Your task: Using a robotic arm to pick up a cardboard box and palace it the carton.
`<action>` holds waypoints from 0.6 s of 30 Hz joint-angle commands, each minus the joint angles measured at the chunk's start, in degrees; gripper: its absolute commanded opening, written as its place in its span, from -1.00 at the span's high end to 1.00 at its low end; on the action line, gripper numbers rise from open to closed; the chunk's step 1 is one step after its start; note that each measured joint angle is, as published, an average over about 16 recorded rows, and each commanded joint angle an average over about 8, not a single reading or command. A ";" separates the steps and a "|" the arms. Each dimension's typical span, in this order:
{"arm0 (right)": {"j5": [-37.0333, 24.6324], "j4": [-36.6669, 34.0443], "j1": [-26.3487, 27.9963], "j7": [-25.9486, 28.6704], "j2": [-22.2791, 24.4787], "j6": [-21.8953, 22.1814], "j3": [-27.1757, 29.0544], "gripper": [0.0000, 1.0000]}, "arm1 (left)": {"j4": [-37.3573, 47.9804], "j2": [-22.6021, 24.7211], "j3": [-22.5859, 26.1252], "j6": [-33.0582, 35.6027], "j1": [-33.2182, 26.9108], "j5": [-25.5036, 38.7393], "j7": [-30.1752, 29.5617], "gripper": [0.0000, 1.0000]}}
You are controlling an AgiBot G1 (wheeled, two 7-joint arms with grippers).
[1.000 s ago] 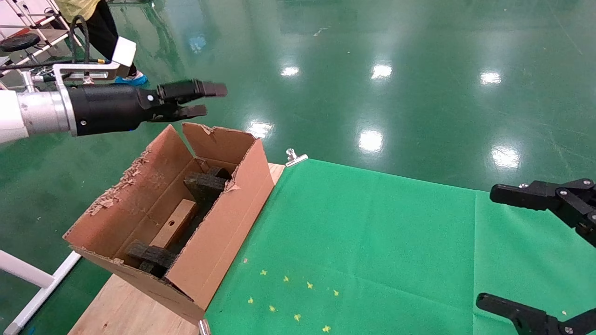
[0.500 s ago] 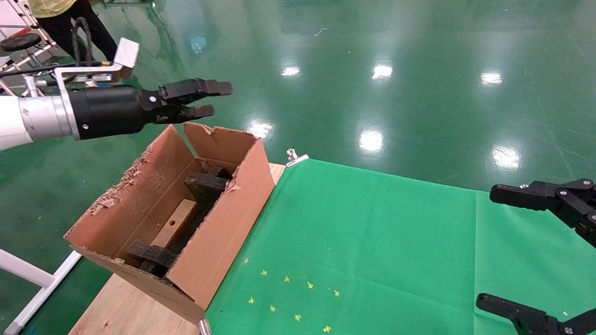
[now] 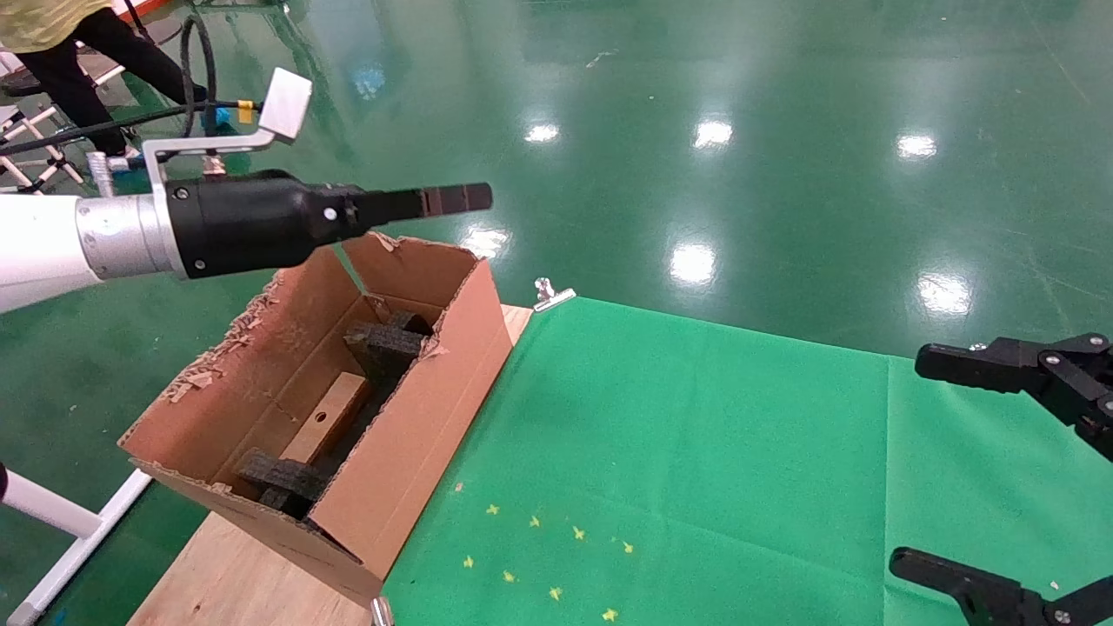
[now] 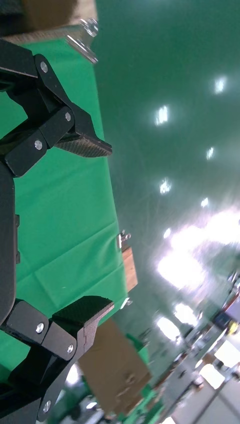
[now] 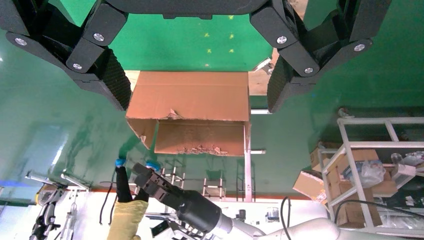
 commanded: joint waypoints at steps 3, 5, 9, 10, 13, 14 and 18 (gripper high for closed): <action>0.00 0.00 0.00 0.00 0.00 0.00 -0.01 -1.00 | -4.16 -0.24 -1.21 0.26 2.81 -1.95 2.58 -1.00; 0.01 0.00 0.00 0.00 0.00 0.00 -0.01 -1.00 | -6.23 -0.37 -1.82 0.39 4.21 -2.92 3.87 -1.00; 0.01 0.00 0.00 -0.01 0.01 0.00 -0.01 -1.00 | -10.42 -0.61 -3.04 0.66 7.04 -4.88 6.47 -1.00; 0.01 0.00 0.00 -0.01 0.01 0.01 -0.01 -1.00 | -11.47 -0.67 -3.35 0.72 7.75 -5.37 7.12 -1.00; 0.01 0.00 0.00 -0.01 0.01 0.01 -0.02 -1.00 | -14.59 -0.85 -4.26 0.92 9.86 -6.84 9.06 -1.00; 0.01 0.00 0.01 -0.01 0.01 0.01 -0.02 -1.00 | -15.60 -0.91 -4.55 0.98 10.55 -7.31 9.69 -1.00; 0.02 0.00 0.01 -0.01 0.01 0.01 -0.03 -1.00 | -19.78 -1.16 -5.77 1.24 13.38 -9.27 12.29 -1.00</action>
